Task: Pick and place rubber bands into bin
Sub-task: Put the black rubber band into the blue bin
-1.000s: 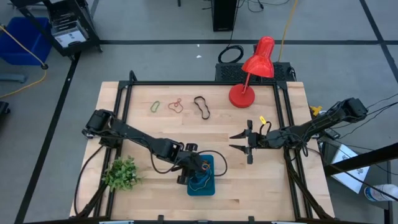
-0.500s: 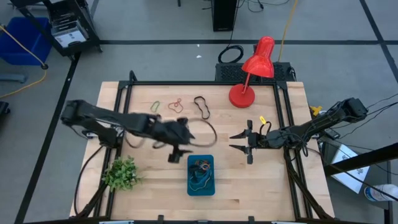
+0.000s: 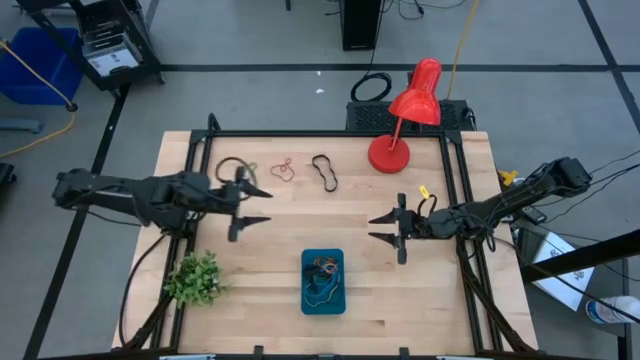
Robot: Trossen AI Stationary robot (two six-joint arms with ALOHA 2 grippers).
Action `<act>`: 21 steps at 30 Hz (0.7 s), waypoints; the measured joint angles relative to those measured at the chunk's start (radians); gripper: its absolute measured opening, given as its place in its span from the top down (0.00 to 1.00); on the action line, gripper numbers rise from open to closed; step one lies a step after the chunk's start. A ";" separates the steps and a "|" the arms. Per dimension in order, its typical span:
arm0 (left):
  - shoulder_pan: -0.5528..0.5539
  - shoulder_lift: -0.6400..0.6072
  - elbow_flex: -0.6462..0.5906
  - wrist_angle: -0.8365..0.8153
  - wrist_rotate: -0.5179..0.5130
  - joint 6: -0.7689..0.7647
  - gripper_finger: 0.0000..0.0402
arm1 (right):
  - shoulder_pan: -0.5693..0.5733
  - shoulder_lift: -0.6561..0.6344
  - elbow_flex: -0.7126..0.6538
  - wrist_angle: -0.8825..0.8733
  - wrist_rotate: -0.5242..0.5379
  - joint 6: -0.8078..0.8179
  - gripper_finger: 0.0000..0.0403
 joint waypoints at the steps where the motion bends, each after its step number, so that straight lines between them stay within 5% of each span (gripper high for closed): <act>1: 0.003 -0.043 -0.033 -0.001 -0.001 0.017 0.31 | 0.000 0.000 0.000 0.001 0.000 0.000 0.64; 11: 0.008 -0.396 -0.285 0.015 -0.065 -0.027 0.30 | -0.004 0.000 0.000 0.116 0.000 -0.004 0.64; 17: 0.008 -0.476 -0.309 0.018 -0.190 0.021 0.32 | -0.086 0.019 0.031 0.106 0.000 -0.029 0.64; 21: 0.008 -0.476 -0.310 0.017 -0.210 0.022 0.31 | -0.169 0.094 0.181 -0.061 -0.058 -0.084 0.65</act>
